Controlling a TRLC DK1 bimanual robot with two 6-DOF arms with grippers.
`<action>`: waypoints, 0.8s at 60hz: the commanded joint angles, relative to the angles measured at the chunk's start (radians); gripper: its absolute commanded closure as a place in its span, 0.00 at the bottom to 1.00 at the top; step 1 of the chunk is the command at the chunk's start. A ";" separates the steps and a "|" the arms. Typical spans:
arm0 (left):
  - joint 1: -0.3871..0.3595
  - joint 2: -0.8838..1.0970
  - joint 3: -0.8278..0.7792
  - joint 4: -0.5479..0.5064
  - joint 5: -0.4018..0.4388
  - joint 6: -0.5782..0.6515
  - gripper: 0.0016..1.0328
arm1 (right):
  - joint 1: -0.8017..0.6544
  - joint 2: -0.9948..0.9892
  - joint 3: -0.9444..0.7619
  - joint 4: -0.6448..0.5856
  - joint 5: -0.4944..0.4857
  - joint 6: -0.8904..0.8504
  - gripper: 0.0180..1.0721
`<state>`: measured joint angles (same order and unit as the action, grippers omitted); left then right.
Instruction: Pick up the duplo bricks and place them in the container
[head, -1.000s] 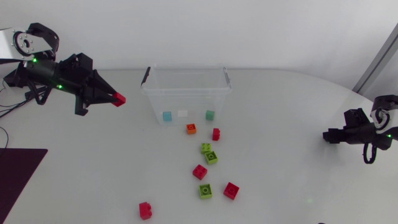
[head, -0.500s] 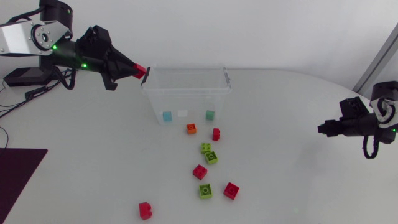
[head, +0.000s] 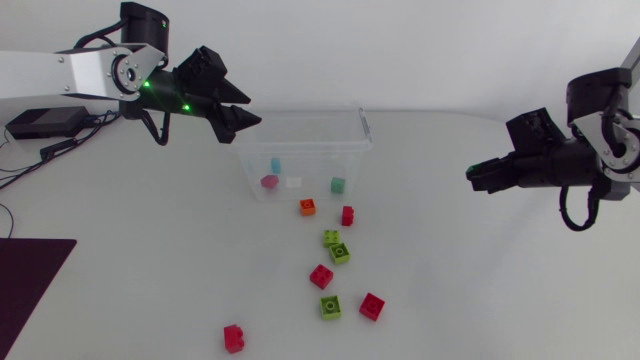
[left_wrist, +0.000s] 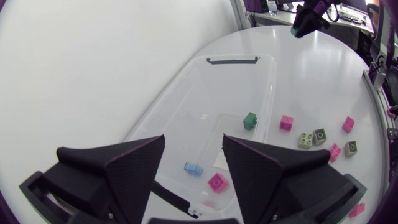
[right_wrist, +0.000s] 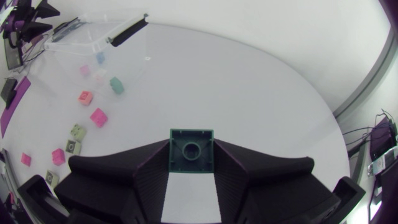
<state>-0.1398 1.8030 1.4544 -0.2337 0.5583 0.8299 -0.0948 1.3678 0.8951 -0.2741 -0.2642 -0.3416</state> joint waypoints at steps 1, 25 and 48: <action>-0.003 -0.001 0.012 0.013 -0.009 -0.025 0.19 | 0.043 -0.016 0.042 -0.017 0.000 0.036 0.86; 0.063 -0.295 -0.252 -0.046 -0.015 0.064 0.08 | 0.271 0.057 0.255 -0.063 0.059 0.090 0.86; 0.057 -0.510 -0.509 -0.325 -0.026 0.331 0.07 | 0.399 0.223 0.432 -0.045 0.085 0.093 0.86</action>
<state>-0.0788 1.3384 0.9993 -0.5266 0.5400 1.0863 0.2844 1.5566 1.2808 -0.3183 -0.1890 -0.2676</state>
